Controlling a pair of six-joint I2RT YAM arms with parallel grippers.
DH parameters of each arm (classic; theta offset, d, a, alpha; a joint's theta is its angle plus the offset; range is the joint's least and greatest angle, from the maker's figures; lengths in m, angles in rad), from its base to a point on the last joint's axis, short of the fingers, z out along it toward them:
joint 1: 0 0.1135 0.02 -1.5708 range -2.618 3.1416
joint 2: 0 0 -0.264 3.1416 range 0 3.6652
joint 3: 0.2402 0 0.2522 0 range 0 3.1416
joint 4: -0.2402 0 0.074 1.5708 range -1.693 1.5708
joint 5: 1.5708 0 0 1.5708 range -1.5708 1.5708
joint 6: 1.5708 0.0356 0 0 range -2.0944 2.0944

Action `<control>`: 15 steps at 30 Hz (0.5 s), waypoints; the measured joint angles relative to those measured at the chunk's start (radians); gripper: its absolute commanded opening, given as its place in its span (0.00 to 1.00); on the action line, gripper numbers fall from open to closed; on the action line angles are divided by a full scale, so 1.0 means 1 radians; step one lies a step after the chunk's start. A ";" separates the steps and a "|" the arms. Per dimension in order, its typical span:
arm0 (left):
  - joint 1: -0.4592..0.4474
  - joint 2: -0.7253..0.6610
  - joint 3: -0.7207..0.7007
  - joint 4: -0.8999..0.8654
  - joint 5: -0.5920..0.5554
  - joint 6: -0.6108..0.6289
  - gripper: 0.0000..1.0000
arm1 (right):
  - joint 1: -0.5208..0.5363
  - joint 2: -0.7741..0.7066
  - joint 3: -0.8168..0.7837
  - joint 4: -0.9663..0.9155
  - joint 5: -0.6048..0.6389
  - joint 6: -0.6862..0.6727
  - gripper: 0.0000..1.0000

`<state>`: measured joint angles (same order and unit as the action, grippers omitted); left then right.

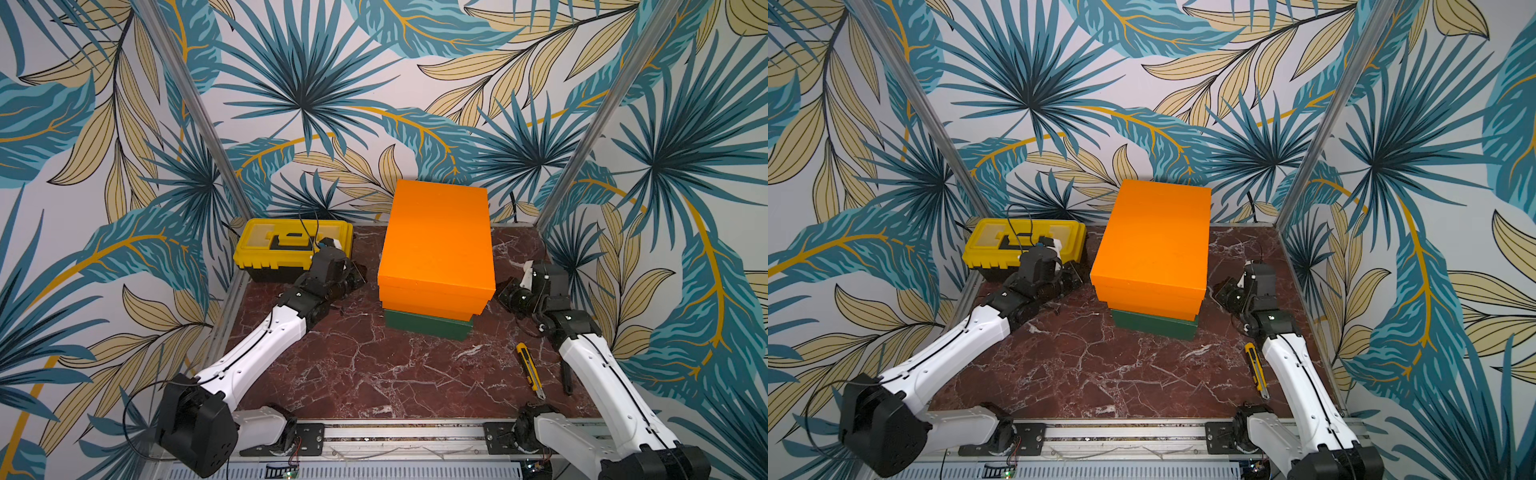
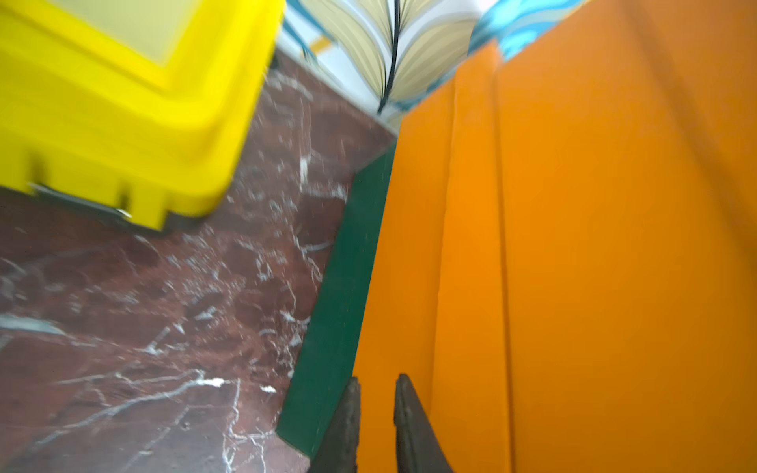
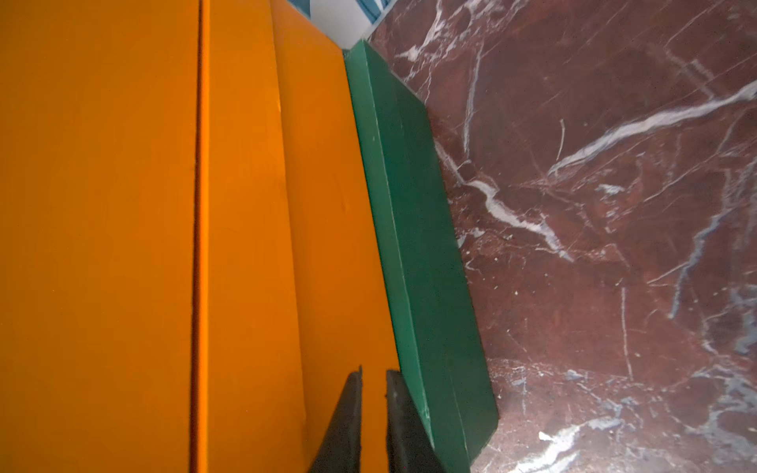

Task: Stack the shoeboxes
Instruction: Adjust the shoeboxes in the shoebox, then adjust the shoebox.

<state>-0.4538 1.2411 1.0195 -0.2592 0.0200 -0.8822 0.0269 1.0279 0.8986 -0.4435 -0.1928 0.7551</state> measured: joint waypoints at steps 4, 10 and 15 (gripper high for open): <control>0.006 -0.049 0.016 -0.025 -0.037 0.041 0.20 | -0.023 0.043 0.085 -0.014 -0.005 -0.031 0.15; 0.006 -0.040 0.068 -0.039 -0.047 0.072 0.20 | -0.026 0.131 0.215 -0.009 -0.031 -0.042 0.16; 0.006 0.008 0.127 -0.048 -0.025 0.075 0.20 | -0.026 0.223 0.325 0.012 -0.084 -0.037 0.16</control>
<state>-0.4477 1.2491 1.1465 -0.3069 -0.0051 -0.8074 0.0006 1.2510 1.2236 -0.4313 -0.2764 0.7177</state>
